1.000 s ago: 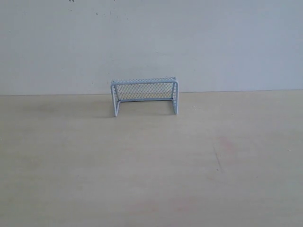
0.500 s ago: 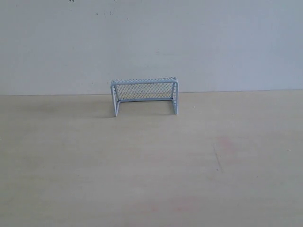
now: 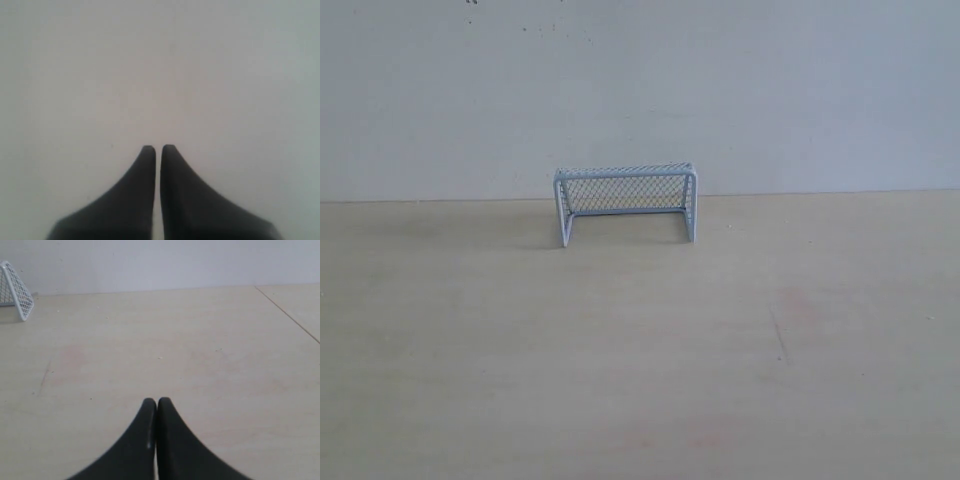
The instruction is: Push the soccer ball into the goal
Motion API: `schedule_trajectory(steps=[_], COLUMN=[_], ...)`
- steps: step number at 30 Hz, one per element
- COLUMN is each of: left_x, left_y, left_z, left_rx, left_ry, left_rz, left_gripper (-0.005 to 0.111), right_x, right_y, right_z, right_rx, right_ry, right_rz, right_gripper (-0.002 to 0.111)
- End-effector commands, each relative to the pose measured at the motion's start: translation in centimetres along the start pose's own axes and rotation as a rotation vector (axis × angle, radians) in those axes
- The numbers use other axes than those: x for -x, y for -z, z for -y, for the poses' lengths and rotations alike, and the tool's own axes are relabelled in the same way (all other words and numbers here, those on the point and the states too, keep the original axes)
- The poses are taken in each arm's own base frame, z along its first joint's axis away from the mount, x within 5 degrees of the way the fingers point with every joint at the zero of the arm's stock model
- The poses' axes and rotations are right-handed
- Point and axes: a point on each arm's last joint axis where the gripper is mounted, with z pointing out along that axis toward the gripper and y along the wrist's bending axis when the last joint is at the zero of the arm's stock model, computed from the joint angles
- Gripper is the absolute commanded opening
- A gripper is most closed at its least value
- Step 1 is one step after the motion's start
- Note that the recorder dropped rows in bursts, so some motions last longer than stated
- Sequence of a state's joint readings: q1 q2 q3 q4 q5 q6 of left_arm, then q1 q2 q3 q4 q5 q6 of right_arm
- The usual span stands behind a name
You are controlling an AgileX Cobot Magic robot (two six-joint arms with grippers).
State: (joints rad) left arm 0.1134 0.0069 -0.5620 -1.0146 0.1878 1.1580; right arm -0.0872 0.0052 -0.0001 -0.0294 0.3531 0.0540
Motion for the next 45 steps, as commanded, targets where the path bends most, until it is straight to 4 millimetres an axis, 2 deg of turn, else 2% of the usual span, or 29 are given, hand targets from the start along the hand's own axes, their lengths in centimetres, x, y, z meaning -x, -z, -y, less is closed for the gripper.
schedule_trajectory(steps=[1, 2, 3, 4, 6, 8, 12, 15, 17, 25, 31, 39, 45], left_x=[-5.6, -8.7, -10.0, -13.0, -16.3, -18.1, -18.0, -16.7, -16.3, -17.3, -18.2, -20.2, -20.2], left_y=[-0.3, 0.0, 0.1, 0.7, 1.8, 2.4, 2.4, 2.1, 2.0, 2.2, 2.6, 4.1, 4.1], left_z=[0.7, 1.1, 1.3, 1.8, 2.3, 2.3, 1.7, 0.5, 0.3, 1.0, 1.4, 2.1, 2.1], left_rx=[0.041, 0.045, 0.046, 0.048, 0.070, 0.122, 0.188, 0.293, 0.282, 0.252, 0.231, 0.195, 0.193], left_ry=[0.121, 0.186, 0.214, 0.276, 0.326, 0.378, 0.375, 0.335, 0.262, 0.399, 0.377, 0.332, 0.333], left_rz=[-0.159, -0.248, -0.283, -0.365, -0.459, -0.493, -0.469, -0.397, -0.383, -0.370, -0.489, -0.777, -0.780], left_gripper=[0.004, 0.004, 0.004, 0.004, 0.004, 0.004, 0.004, 0.004, 0.004, 0.004, 0.004, 0.004, 0.004], right_x=[0.1, 0.1, 0.1, 0.1, 0.1, 0.1, 0.1, 0.1, 0.1, 0.1, 0.1, 0.1, 0.1], right_y=[0.0, 0.0, 0.0, 0.0, 0.0, 0.0, 0.0, 0.0, 0.0, 0.0, 0.0, 0.0, 0.0], right_z=[0.0, 0.0, 0.0, 0.0, 0.0, 0.0, 0.0, 0.0, 0.0, 0.0, 0.0, 0.0, 0.0], right_rx=[-0.003, -0.003, -0.003, -0.003, -0.003, -0.003, -0.003, -0.003, -0.003, -0.003, -0.003, -0.003, -0.003], right_ry=[0.010, 0.010, 0.010, 0.010, 0.010, 0.010, 0.010, 0.010, 0.010, 0.010, 0.010, 0.010, 0.010], right_rz=[0.016, 0.016, 0.016, 0.016, 0.016, 0.016, 0.016, 0.016, 0.016, 0.016, 0.016, 0.016, 0.016], right_gripper=[0.000, 0.000, 0.000, 0.000, 0.000, 0.000, 0.000, 0.000, 0.000, 0.000, 0.000, 0.000, 0.000])
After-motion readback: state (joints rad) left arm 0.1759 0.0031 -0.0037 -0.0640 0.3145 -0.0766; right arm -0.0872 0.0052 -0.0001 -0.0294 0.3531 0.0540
